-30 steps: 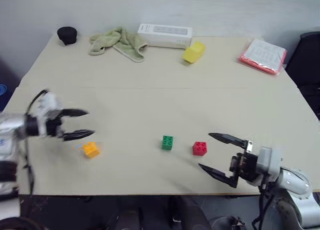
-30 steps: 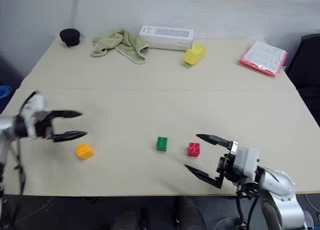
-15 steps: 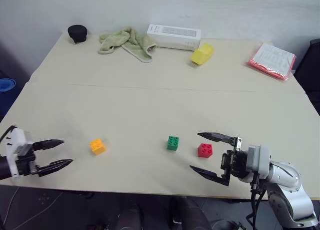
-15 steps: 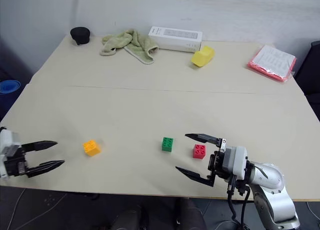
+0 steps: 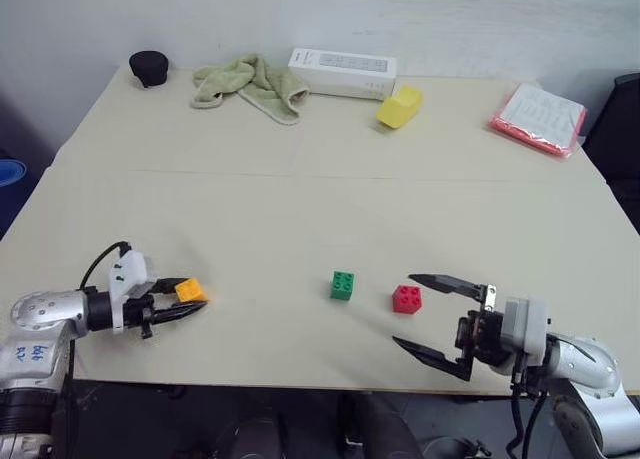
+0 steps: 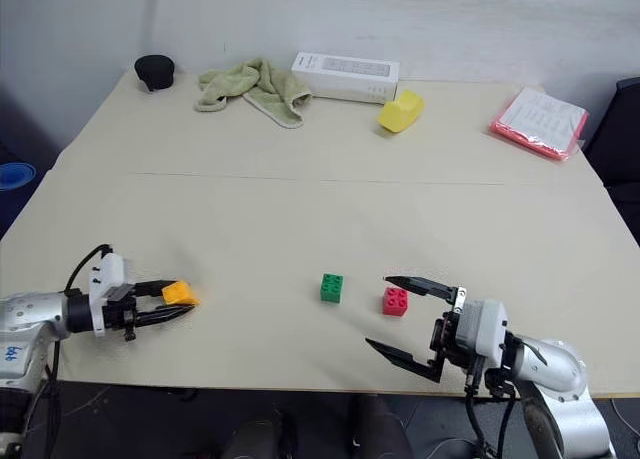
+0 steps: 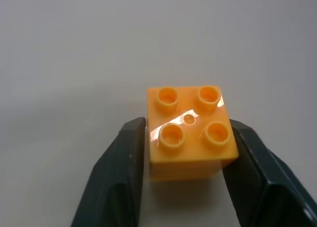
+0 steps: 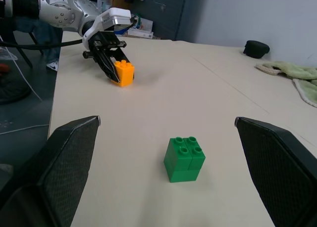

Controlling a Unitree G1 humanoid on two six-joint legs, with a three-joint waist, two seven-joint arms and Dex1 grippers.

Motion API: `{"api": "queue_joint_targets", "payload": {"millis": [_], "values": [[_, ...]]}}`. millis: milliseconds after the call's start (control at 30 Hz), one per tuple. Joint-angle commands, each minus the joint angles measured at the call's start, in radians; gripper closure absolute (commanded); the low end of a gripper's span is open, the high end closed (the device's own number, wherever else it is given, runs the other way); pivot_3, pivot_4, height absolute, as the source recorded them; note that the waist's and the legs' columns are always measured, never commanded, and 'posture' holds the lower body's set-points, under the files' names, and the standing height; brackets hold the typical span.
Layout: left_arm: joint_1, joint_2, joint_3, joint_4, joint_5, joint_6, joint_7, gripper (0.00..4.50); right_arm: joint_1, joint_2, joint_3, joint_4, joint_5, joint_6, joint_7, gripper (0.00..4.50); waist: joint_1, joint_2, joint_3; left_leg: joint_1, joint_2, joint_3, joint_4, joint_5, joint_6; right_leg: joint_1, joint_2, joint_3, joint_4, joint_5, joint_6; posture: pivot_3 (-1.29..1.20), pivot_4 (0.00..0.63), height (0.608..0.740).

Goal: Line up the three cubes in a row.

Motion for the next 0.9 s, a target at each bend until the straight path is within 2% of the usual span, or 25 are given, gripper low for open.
{"api": "queue_joint_targets", "payload": {"millis": [33, 133, 233, 400, 633, 900], "values": [[-0.107, -0.024, -0.062, -0.044, -0.014, 0.008, -0.035, 2.98, 0.032, -0.009, -0.047, -0.023, 0.006, -0.037, -0.001, 0.00, 0.005, 0.000, 0.000, 0.000, 0.000, 0.000, 0.000, 0.000, 0.000, 0.000, 0.000, 0.000, 0.000, 0.000, 0.000, 0.00, 0.150, 0.740], [-0.228, -0.059, -0.159, -0.027, 0.020, -0.026, -0.100, 2.98, 0.052, -0.012, -0.066, -0.013, 0.005, -0.050, 0.000, 0.00, 0.006, 0.000, 0.000, -0.001, -0.001, 0.000, 0.001, 0.000, 0.000, 0.000, 0.000, -0.001, 0.000, 0.000, 0.000, 0.00, 0.150, 0.740], [-0.425, -0.145, -0.304, 0.128, 0.118, -0.127, -0.181, 2.98, 0.060, -0.014, -0.089, 0.006, -0.002, -0.063, -0.003, 0.00, 0.008, 0.000, 0.000, -0.001, -0.002, 0.000, 0.002, 0.004, -0.004, 0.001, 0.000, 0.000, 0.000, 0.001, 0.001, 0.00, 0.150, 0.740], [-0.533, -0.212, -0.368, 0.312, 0.176, -0.240, -0.213, 2.98, 0.073, -0.005, -0.108, 0.004, -0.012, -0.078, -0.025, 0.00, -0.015, 0.000, 0.000, 0.001, -0.002, 0.004, 0.001, 0.005, -0.006, 0.000, 0.005, 0.004, 0.000, 0.001, 0.002, 0.00, 0.150, 0.740], [-0.560, -0.255, -0.391, 0.397, 0.213, -0.288, -0.220, 2.98, 0.100, 0.013, -0.106, 0.010, -0.030, -0.099, -0.053, 0.00, -0.018, -0.001, 0.000, 0.000, -0.001, 0.003, 0.001, 0.005, -0.006, 0.000, 0.003, 0.004, 0.000, 0.001, 0.002, 0.00, 0.150, 0.740], [-0.500, -0.224, -0.385, 0.310, 0.225, -0.203, -0.186, 2.98, 0.079, 0.013, -0.095, 0.050, -0.039, -0.120, -0.055, 0.00, -0.022, -0.001, 0.000, 0.001, -0.001, 0.002, 0.001, 0.005, -0.006, 0.000, 0.003, 0.004, 0.001, 0.001, 0.002, 0.00, 0.150, 0.740]]}}
